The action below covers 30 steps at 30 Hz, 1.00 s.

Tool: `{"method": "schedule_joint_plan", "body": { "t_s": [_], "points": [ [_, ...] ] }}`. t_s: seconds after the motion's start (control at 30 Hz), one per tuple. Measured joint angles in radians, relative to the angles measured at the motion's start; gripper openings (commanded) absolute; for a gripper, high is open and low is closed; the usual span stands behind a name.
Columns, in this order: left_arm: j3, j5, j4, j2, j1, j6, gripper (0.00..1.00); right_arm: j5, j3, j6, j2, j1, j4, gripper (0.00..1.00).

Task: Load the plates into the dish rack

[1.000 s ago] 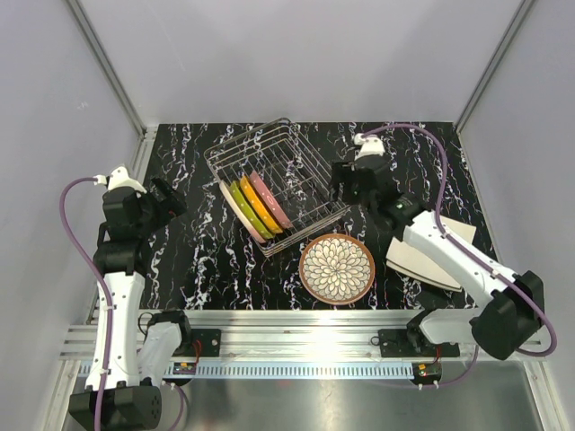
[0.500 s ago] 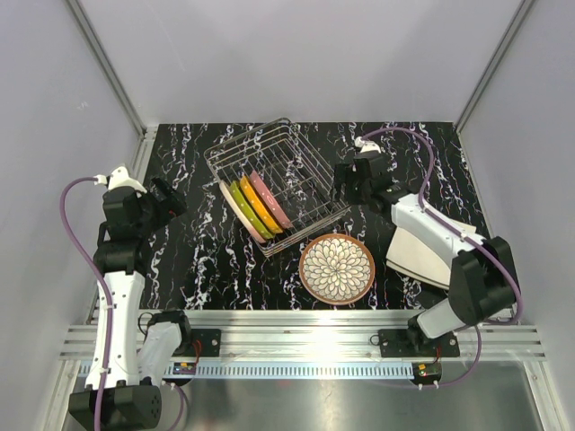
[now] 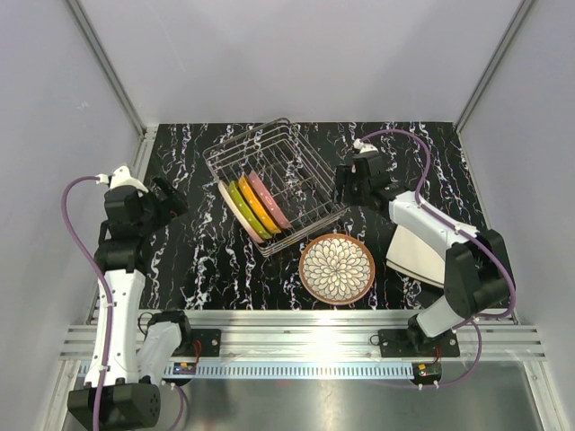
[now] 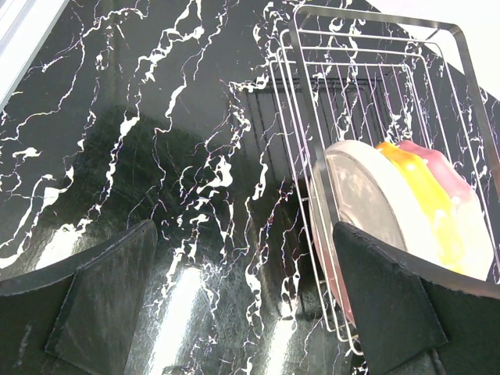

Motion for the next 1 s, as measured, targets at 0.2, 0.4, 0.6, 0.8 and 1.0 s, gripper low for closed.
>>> {"method": "schedule_joint_plan", "body": {
  "t_s": [0.2, 0.4, 0.6, 0.8, 1.0],
  "points": [
    [0.0, -0.002, 0.0, 0.0, -0.003, 0.0, 0.99, -0.022, 0.001, -0.002, -0.002, 0.035, -0.009, 0.7],
    [0.0, -0.014, 0.0, -0.001, -0.003, 0.0, 0.99, -0.022, 0.021, -0.002, 0.013, 0.15, -0.027, 0.7],
    [0.0, -0.031, 0.0, -0.003, -0.005, 0.001, 0.99, -0.08, 0.035, 0.032, 0.032, 0.266, -0.006, 0.71],
    [0.0, -0.059, -0.002, -0.014, -0.006, 0.005, 0.99, -0.167, 0.014, 0.053, 0.005, 0.295, 0.04, 0.76],
    [0.0, -0.095, -0.008, -0.028, -0.006, 0.01, 0.99, -0.146, -0.007, 0.032, -0.118, 0.295, 0.017, 0.79]
  ]
}}
